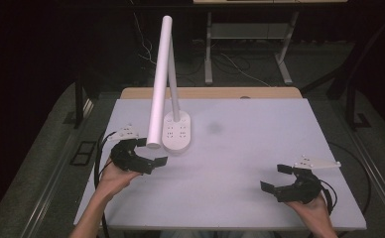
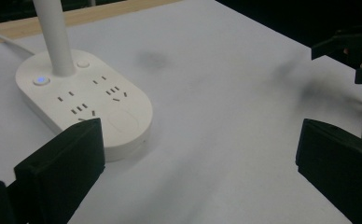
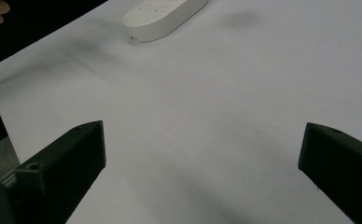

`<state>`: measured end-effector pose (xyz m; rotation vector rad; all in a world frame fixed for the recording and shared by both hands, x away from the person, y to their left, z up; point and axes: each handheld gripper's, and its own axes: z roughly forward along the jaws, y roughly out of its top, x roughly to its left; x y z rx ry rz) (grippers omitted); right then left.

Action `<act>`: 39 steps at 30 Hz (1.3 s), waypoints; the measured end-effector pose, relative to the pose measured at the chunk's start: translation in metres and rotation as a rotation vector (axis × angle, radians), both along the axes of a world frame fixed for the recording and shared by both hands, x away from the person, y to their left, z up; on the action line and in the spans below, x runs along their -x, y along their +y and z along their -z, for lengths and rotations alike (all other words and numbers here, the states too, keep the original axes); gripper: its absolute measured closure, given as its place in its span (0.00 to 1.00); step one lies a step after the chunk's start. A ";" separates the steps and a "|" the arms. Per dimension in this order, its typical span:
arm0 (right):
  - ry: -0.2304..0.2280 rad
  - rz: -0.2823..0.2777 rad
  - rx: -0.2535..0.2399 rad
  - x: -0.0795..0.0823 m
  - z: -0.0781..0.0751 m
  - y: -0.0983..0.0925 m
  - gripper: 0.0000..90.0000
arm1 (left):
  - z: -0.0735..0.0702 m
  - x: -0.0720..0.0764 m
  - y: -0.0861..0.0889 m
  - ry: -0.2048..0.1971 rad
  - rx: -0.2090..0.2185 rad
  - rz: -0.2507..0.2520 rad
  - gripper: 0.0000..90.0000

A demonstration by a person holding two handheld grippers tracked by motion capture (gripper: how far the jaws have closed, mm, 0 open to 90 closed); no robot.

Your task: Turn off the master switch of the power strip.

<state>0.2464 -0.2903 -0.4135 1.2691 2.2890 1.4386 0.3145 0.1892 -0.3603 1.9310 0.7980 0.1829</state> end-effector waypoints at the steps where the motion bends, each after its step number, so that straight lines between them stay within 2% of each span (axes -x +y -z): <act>1: 0.000 -0.001 0.002 0.000 0.000 0.000 0.00 | -0.001 -0.002 0.000 -0.001 -0.006 0.002 0.00; 9: -0.003 -0.007 0.008 0.000 0.001 0.001 0.00 | -0.008 -0.014 -0.001 0.003 -0.019 -0.008 0.01; 14: -0.006 -0.010 0.011 -0.001 0.002 0.001 0.00 | -0.012 -0.021 -0.003 0.005 -0.055 0.001 0.01; 22: -0.007 -0.011 0.013 -0.001 0.002 0.001 0.00 | -0.017 -0.031 -0.006 0.005 -0.071 0.006 0.01; 39: -0.007 -0.006 0.017 0.000 0.002 0.001 0.00 | -0.017 -0.059 -0.008 0.028 -0.115 -0.009 0.01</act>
